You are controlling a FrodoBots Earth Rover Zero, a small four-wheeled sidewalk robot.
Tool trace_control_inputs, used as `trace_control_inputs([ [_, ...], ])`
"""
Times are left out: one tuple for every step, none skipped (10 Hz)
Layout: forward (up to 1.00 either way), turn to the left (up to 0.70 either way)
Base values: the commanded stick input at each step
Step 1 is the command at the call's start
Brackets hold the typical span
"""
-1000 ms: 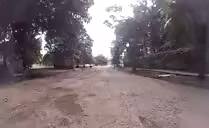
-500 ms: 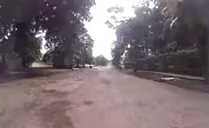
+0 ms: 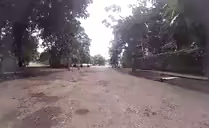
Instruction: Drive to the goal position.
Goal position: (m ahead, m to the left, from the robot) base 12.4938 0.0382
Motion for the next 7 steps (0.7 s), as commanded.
trace_control_inputs([
  [0.7,0.0],
  [0.7,0.0],
  [0.7,0.0],
  [0.7,0.0],
  [0.7,0.0],
  [0.7,0.0],
  [0.7,0.0],
])
